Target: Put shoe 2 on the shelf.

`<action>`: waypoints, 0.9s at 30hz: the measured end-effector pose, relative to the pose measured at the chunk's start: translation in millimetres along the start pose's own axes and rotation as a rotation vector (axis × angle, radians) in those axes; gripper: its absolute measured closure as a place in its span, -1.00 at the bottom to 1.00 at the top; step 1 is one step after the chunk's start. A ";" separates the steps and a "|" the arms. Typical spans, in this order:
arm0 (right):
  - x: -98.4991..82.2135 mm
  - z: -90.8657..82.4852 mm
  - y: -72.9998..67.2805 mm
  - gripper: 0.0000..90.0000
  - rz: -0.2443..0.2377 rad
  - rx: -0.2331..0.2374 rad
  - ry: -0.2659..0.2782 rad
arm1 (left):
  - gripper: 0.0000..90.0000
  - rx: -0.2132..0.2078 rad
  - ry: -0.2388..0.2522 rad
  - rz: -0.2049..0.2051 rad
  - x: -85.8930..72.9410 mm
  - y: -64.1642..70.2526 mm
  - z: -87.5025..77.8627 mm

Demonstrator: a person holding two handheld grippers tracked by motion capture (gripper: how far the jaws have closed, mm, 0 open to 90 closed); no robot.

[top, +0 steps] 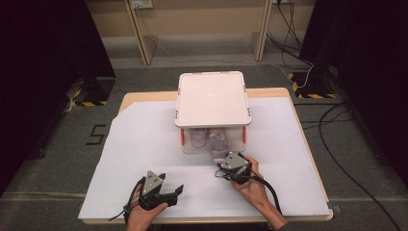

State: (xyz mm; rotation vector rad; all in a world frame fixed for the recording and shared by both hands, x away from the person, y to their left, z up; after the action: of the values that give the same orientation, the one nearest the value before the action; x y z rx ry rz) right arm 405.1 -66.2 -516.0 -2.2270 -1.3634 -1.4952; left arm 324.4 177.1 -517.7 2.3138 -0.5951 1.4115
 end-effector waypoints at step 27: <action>13.9 46.7 34.1 0.29 0.127 -0.092 -0.033 | -0.57 0.001 0.003 -0.008 0.6 -2.6 -0.9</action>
State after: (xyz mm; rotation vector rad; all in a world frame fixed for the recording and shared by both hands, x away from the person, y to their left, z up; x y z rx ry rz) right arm 462.9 -52.2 -516.4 -2.3551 -1.1593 -1.5131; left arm 325.3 179.6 -517.0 2.3117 -0.5839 1.4124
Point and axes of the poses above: each handheld gripper's, and its own axes: z roughly forward along the jaws, x roughly out of its top, y roughly to its right, the point moved 5 cm from there along z, roughly forward along the jaws, and after that the axes turned 6 degrees about y, right-handed, at the moved point
